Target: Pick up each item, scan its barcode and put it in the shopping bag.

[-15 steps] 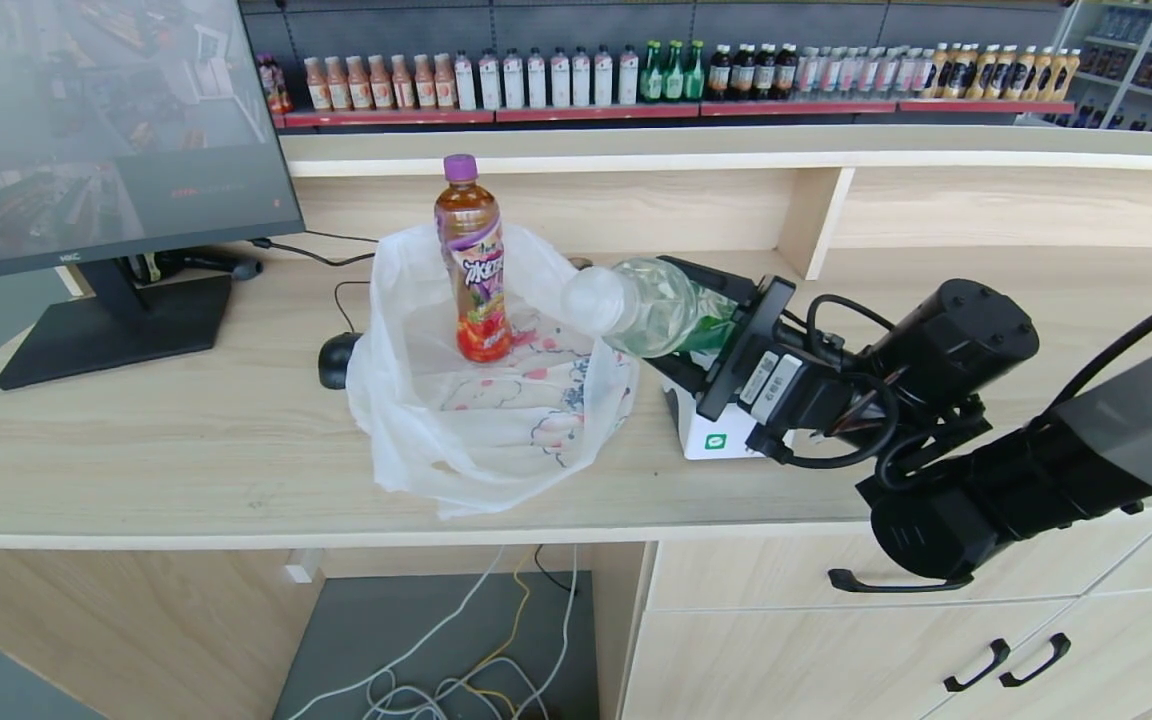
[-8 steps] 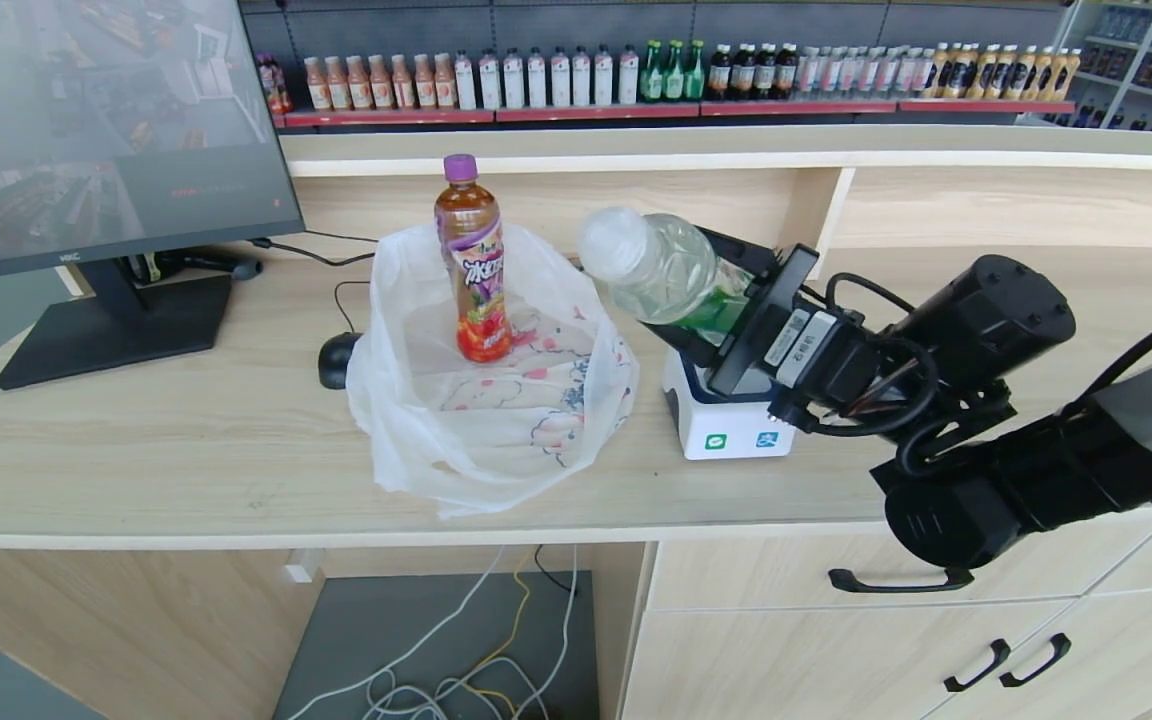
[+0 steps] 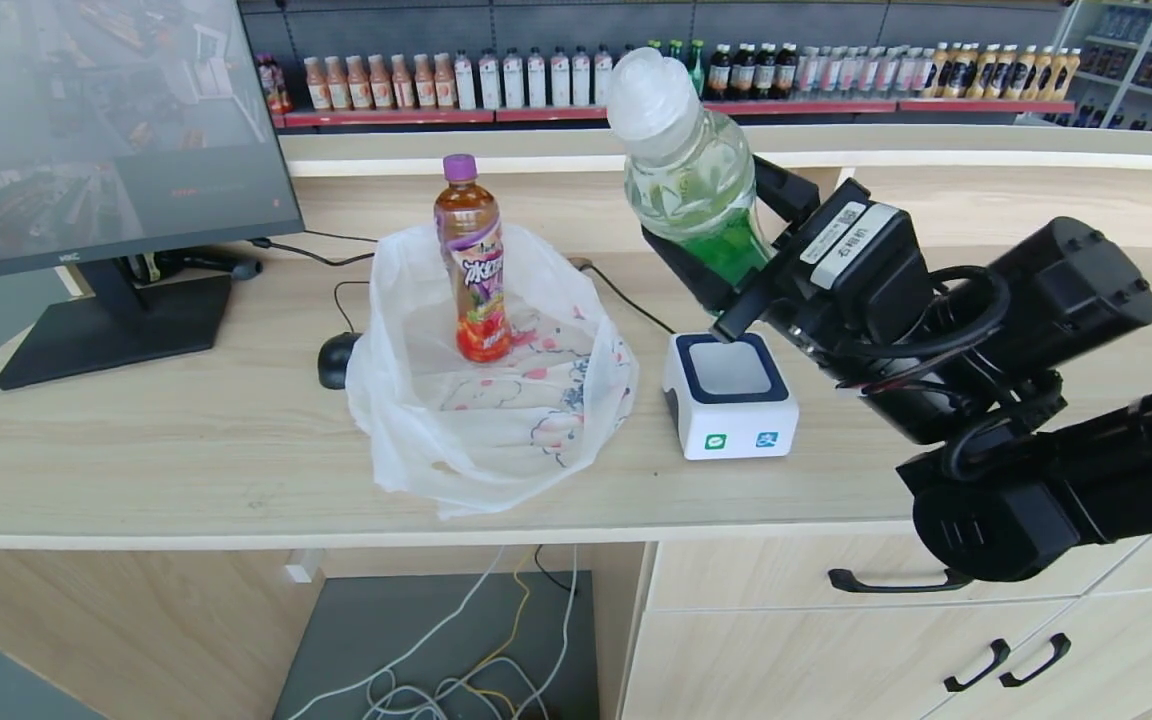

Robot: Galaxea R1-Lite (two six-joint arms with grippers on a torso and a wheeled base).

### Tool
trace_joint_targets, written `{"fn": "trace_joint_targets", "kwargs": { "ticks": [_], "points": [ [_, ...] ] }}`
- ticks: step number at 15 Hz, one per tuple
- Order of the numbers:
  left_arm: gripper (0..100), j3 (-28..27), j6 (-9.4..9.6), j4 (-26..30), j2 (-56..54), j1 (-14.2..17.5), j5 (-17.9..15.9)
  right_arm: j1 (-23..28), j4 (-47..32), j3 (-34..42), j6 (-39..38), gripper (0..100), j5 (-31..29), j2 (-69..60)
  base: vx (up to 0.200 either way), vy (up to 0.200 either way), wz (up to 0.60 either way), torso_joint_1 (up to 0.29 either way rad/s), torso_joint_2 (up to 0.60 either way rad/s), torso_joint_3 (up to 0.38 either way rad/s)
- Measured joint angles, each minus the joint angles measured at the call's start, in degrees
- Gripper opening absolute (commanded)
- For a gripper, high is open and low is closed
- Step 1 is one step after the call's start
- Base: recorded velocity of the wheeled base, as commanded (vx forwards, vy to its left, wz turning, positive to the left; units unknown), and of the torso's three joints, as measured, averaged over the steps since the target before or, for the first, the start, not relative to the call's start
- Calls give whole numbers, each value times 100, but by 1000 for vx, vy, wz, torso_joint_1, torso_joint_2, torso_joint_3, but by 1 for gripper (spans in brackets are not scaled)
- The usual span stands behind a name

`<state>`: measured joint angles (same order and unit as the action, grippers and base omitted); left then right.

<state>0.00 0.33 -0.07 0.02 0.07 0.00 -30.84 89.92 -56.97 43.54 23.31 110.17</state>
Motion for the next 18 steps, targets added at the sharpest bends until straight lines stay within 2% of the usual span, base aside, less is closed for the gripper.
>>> {"fn": "trace_joint_targets", "kwargs": {
  "ticks": [7,10,14,16,18],
  "points": [
    [100,0,11,0,0,0,0,-154,11,46,-873,0,-227,-505,0,0,0,0,0,0],
    [100,0,16,0,0,0,0,-278,2,286,-1292,0,-265,-706,0,0,0,0,0,0],
    [100,0,10,0,0,-2,0,-204,-6,881,-2154,0,-892,-975,0,0,0,0,0,0],
    [100,0,2,0,0,-2,0,-176,2,1039,-2447,0,-952,-1025,0,0,0,0,0,0],
    [100,0,-4,0,0,0,0,-121,-6,1218,-2776,0,-1256,-1036,0,0,0,0,0,0]
  ]
}}
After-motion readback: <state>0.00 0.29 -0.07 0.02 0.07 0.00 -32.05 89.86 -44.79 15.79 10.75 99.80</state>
